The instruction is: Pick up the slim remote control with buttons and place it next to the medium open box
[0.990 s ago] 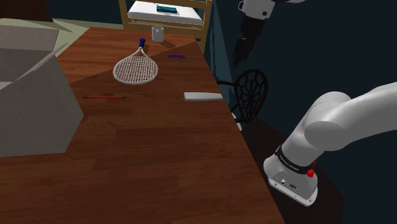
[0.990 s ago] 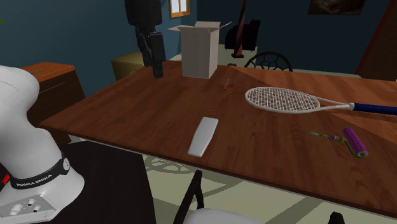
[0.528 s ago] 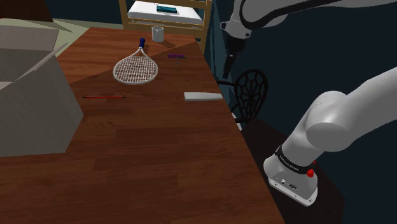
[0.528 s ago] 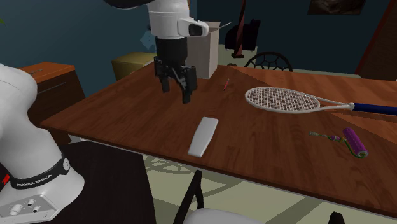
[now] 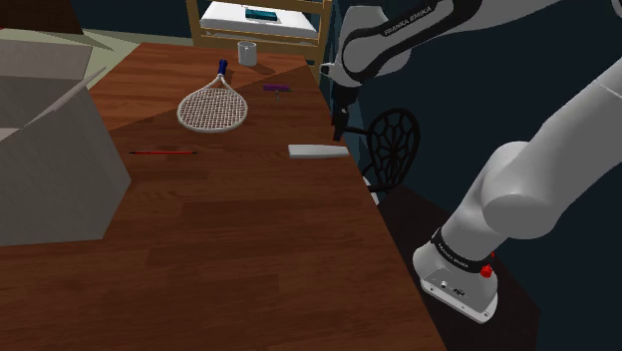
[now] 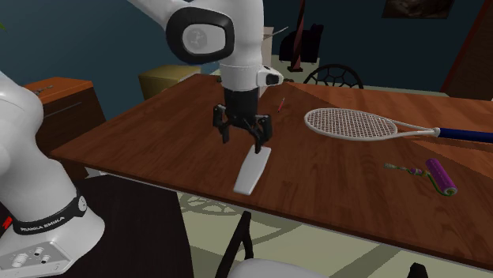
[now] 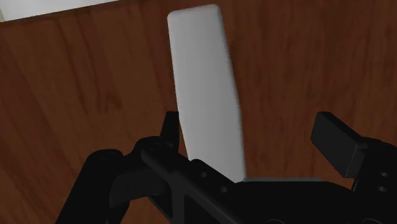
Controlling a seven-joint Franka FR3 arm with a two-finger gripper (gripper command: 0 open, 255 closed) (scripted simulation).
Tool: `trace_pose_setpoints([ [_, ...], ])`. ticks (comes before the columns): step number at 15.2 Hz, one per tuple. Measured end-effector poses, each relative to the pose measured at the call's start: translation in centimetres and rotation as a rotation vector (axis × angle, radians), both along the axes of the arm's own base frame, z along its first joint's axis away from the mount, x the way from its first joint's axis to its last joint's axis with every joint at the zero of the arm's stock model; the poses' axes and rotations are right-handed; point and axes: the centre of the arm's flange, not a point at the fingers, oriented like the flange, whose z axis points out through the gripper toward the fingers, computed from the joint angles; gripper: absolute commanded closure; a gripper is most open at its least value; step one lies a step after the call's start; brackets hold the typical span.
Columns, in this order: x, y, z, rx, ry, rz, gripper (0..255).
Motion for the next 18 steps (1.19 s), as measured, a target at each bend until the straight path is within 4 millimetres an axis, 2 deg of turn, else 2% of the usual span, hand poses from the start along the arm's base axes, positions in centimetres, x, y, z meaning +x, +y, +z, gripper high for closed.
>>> trace_pose_setpoints([
  [3, 2.4, 0.9, -3.5, -0.004, -0.001, 0.118, 0],
  [5, 3.3, 1.1, -4.9, -0.006, -0.001, 0.161, 0],
  [11, 3.7, 1.2, -8.3, -0.006, -0.001, 0.177, 0],
  [18, 3.6, 1.2, -9.0, -0.006, -0.002, 0.177, 0],
])
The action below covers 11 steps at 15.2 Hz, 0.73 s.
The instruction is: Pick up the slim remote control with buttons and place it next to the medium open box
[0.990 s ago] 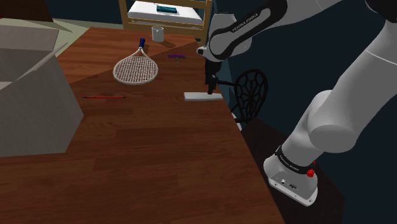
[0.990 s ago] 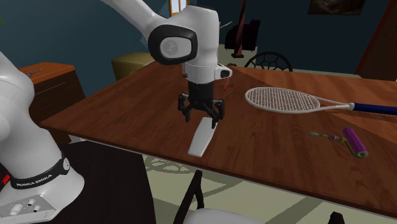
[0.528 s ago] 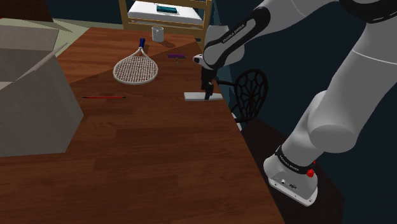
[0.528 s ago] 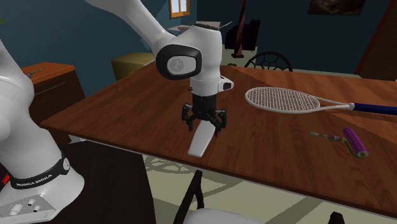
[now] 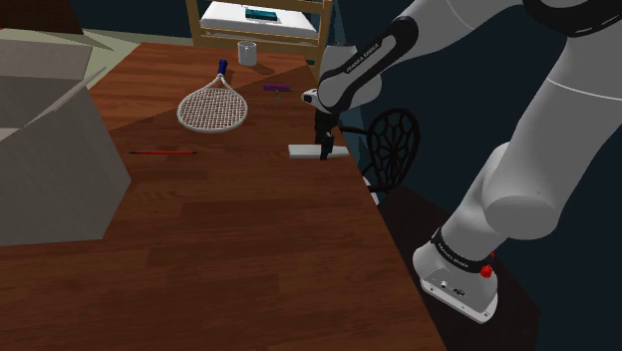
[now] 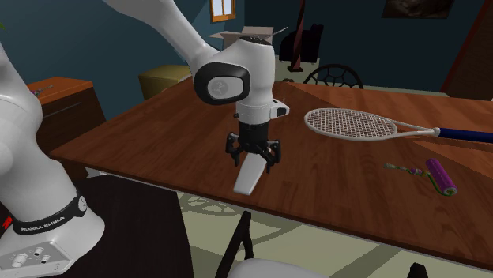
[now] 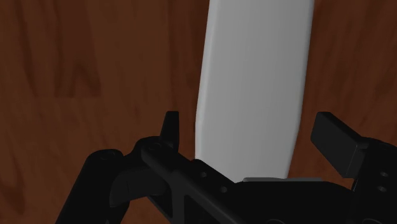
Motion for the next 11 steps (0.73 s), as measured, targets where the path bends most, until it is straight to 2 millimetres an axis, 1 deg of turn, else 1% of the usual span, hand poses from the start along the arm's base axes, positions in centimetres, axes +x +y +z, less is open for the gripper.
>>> trace_pose_setpoints([
  [1, 0.00, 0.00, 0.00, 0.000, 0.000, 0.000, 255],
  [11, 0.00, -0.01, 0.00, 0.000, 0.000, 0.000, 255],
])
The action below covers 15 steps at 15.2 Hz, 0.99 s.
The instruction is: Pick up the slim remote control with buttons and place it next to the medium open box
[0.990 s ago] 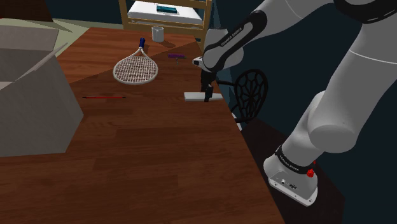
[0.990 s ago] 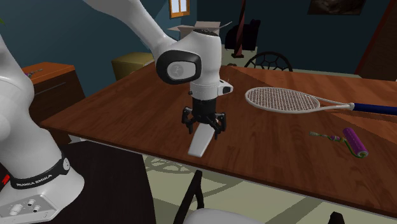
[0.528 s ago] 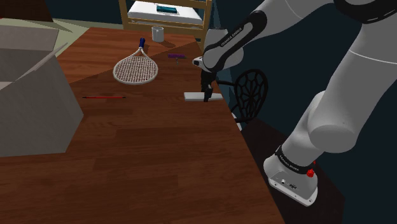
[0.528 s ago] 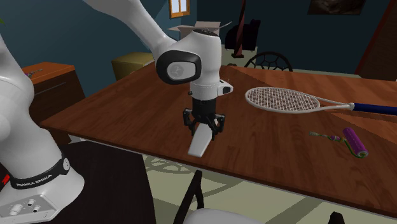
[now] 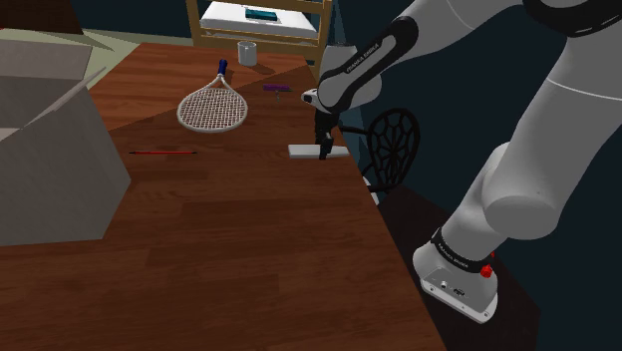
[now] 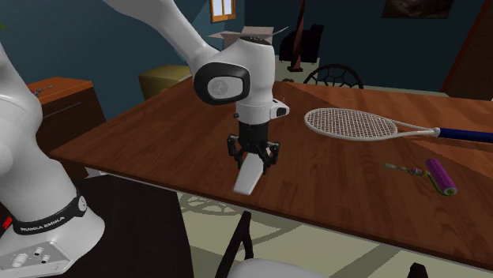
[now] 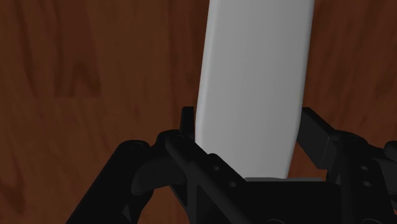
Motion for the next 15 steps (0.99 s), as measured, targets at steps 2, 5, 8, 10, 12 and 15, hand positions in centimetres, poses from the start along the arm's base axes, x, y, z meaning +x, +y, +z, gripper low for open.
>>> trace_pose_setpoints([
  [2, 0.0, -0.1, 0.6, 0.000, 0.000, 0.000, 255],
  [5, 0.1, -0.1, 2.1, 0.000, 0.000, 0.000, 255],
  [8, 0.0, -0.1, 3.7, 0.000, 0.000, 0.000, 255],
  [10, 0.0, 0.0, 4.7, 0.000, 0.000, 0.000, 255],
  [12, -0.1, 0.0, 5.7, 0.000, 0.000, 0.000, 255],
  [15, 0.0, 0.0, 7.4, 0.000, 0.000, 0.000, 255],
])
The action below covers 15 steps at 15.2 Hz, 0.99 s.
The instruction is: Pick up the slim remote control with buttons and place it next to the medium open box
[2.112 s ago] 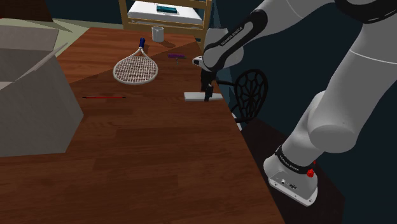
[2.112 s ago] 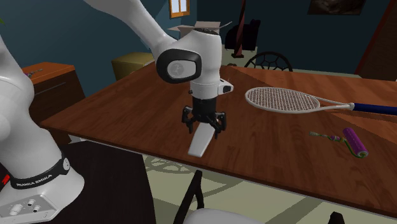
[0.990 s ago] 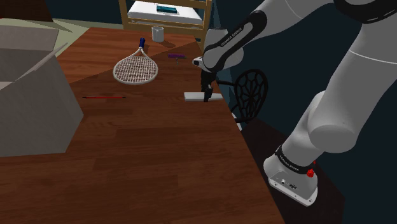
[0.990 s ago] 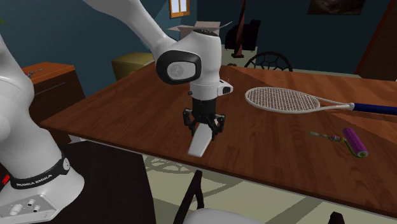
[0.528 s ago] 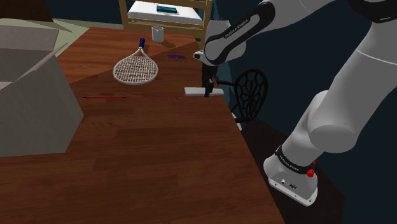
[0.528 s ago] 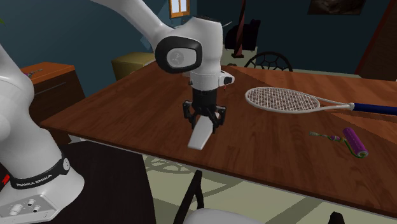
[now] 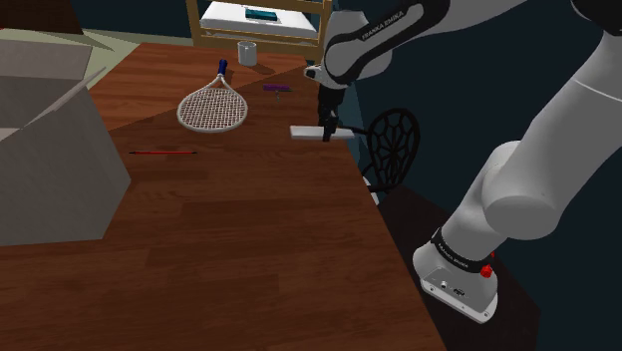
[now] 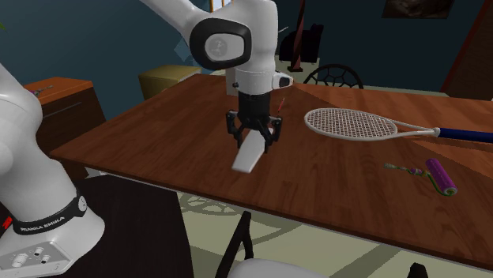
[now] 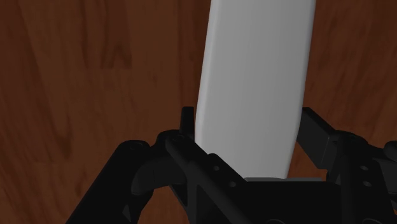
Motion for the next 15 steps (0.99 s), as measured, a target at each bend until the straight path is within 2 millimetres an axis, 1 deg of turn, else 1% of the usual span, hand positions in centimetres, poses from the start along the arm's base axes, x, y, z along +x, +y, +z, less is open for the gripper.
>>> trace_pose_setpoints([
  [15, -0.1, 0.0, 7.9, 0.000, 0.000, 0.000, 255],
])
